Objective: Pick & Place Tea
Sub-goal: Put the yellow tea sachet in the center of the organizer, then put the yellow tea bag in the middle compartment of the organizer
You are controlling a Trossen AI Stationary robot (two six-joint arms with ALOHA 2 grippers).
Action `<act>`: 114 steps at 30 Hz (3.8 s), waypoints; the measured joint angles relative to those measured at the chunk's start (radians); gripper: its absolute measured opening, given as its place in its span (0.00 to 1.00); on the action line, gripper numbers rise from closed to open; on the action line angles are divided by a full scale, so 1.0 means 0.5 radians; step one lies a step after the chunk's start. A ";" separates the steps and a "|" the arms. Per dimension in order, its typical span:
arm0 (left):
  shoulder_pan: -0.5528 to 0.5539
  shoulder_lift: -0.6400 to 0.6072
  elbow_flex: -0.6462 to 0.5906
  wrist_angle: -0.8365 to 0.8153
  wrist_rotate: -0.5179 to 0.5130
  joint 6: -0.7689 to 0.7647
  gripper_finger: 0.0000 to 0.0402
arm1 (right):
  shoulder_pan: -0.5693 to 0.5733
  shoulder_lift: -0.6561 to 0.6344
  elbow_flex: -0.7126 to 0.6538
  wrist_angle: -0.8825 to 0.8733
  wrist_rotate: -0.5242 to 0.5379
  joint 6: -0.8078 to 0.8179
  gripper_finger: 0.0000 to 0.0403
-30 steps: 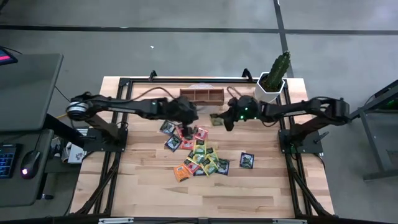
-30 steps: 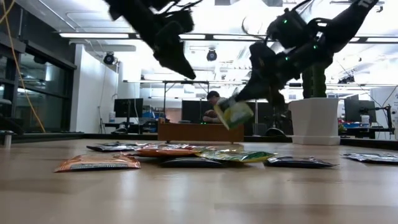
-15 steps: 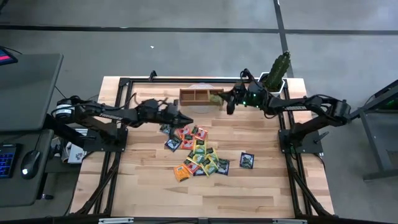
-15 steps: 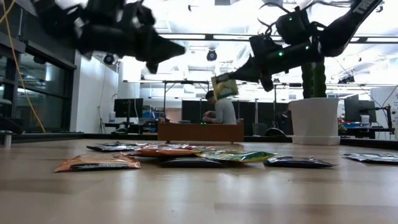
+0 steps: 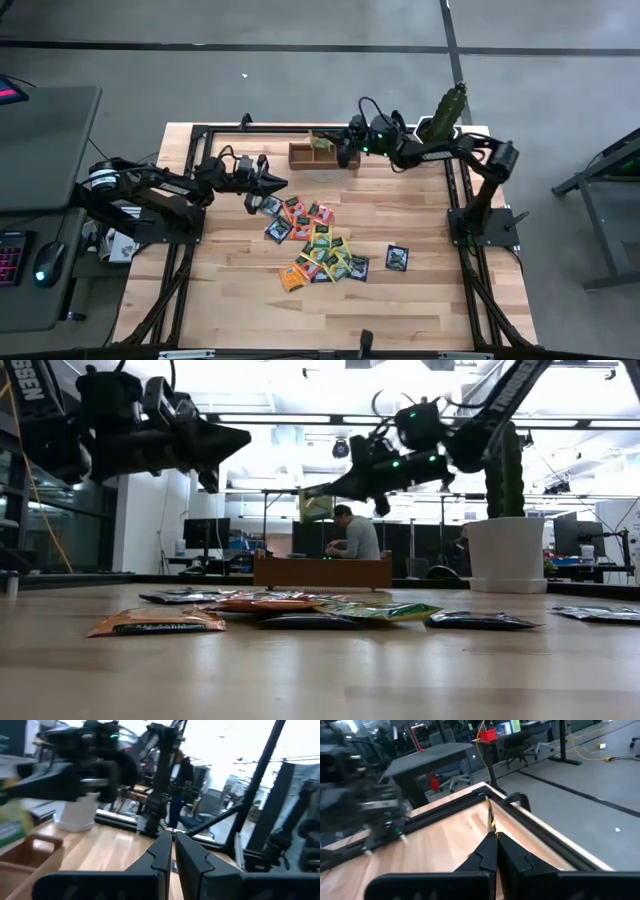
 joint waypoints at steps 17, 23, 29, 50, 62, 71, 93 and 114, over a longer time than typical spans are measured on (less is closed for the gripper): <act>0.188 0.000 0.001 0.232 0.290 -0.093 0.06 | -0.139 0.194 0.151 -0.309 -0.064 0.001 0.00; 0.188 0.001 0.001 0.191 0.287 -0.079 0.06 | -0.136 0.194 0.151 -0.414 -0.061 -0.050 0.00; 0.188 0.001 0.001 0.150 0.292 -0.076 0.06 | -0.136 0.195 0.150 -0.426 -0.034 -0.056 0.00; 0.188 0.001 0.001 0.124 0.293 -0.072 0.06 | -0.131 0.195 0.150 -0.438 0.007 -0.024 0.16; 0.187 0.002 0.001 0.075 0.300 -0.073 0.06 | -0.130 0.170 0.220 -0.422 -0.031 0.026 0.36; 0.128 0.002 0.002 -0.459 0.317 0.023 0.06 | 0.122 0.046 0.532 -1.222 -0.225 -0.384 0.34; -0.679 0.002 0.207 -1.213 -0.559 0.034 0.06 | 0.955 0.036 0.577 -2.111 0.194 -0.131 0.01; -1.131 0.204 0.275 -1.411 -0.711 -0.193 0.06 | 1.440 0.063 0.576 -2.100 0.525 0.856 0.00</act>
